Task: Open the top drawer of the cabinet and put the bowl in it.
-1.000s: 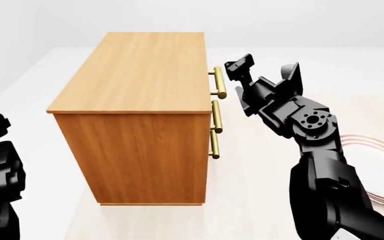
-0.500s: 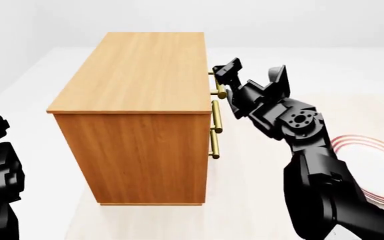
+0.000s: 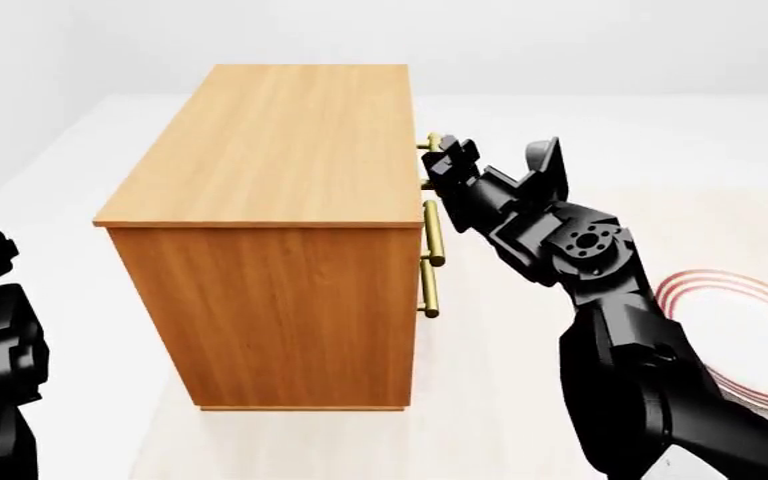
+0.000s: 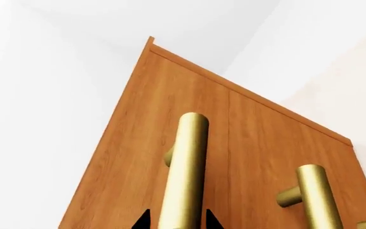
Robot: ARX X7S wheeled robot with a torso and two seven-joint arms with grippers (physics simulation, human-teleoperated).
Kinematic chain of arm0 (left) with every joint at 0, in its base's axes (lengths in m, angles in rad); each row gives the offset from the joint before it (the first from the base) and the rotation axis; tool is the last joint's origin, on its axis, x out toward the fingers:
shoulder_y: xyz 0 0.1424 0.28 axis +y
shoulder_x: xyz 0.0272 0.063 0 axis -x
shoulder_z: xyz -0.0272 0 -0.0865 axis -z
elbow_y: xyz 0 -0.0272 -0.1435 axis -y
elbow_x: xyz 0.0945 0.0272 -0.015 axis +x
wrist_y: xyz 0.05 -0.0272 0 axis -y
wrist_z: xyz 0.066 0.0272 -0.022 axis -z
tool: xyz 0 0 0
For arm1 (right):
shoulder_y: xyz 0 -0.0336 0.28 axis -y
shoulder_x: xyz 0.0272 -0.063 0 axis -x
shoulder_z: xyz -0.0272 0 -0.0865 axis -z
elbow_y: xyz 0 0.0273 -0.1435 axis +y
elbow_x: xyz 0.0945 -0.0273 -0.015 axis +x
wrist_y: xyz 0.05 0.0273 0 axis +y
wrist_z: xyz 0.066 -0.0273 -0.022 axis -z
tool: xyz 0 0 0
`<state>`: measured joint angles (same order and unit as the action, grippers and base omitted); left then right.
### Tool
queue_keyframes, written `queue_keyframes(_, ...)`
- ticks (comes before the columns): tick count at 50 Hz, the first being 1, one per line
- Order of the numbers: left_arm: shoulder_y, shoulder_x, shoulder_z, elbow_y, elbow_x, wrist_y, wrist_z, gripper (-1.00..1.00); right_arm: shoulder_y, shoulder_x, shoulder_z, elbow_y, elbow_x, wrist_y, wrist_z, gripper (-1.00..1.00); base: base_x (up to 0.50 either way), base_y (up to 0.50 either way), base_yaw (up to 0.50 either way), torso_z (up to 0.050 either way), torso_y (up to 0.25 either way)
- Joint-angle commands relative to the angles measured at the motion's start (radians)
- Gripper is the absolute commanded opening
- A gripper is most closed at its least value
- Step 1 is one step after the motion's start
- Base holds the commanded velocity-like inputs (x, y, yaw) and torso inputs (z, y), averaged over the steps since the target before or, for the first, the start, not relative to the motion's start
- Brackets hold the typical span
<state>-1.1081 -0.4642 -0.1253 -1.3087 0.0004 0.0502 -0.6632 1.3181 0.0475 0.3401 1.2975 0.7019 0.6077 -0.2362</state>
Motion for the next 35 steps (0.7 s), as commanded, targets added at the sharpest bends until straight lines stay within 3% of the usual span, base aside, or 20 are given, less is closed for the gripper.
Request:
queue_keyframes(1,-0.003,0.000,0.002,0.000,0.000,0.000,-0.003,1.00,0.001,-0.003,0.023,0.007,-0.028,0.018,-0.019,-1.00,0.00,0.00,0.00,0.000,0.000)
queue_keyframes(35,-0.003,0.002,0.002,0.000,-0.001,0.000,-0.006,1.00,0.009,0.033,0.128,-0.017,-0.125,0.071,-0.035,-1.00,0.00,0.00,0.00,0.000,0.001)
